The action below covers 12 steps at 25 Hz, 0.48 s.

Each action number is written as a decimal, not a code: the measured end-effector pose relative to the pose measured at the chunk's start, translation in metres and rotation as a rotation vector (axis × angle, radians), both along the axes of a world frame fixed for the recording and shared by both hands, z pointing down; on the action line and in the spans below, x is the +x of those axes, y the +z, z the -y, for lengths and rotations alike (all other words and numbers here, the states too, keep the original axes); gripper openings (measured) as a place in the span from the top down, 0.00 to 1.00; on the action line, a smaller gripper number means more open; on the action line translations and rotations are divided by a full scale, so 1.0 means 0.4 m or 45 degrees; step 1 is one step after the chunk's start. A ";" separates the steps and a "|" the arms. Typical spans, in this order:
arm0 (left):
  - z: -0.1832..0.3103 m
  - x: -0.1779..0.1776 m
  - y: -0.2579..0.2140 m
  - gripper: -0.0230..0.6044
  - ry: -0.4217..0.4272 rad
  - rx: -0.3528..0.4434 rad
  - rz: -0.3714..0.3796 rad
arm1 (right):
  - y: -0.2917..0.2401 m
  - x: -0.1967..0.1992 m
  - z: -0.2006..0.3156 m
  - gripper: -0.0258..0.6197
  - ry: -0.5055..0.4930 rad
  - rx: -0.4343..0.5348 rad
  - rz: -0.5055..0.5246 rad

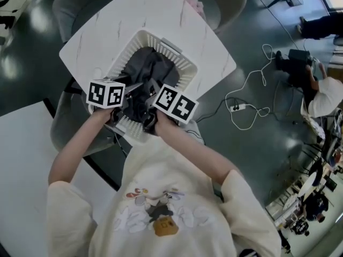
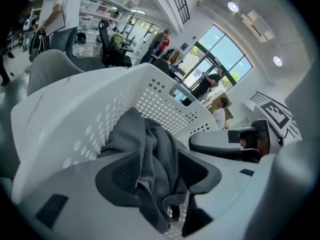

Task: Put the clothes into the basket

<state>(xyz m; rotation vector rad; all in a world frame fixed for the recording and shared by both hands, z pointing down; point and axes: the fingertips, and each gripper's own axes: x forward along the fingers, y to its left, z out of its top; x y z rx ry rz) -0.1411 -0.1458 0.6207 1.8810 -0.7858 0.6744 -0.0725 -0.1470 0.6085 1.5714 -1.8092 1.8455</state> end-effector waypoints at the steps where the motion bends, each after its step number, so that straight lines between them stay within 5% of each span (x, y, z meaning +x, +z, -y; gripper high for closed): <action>1: 0.000 -0.002 0.003 0.60 -0.012 0.006 0.011 | 0.006 0.002 0.001 0.84 -0.012 -0.008 -0.013; 12: -0.031 -0.022 0.010 0.91 -0.096 0.067 0.080 | 0.019 -0.008 -0.006 0.88 -0.074 0.006 -0.027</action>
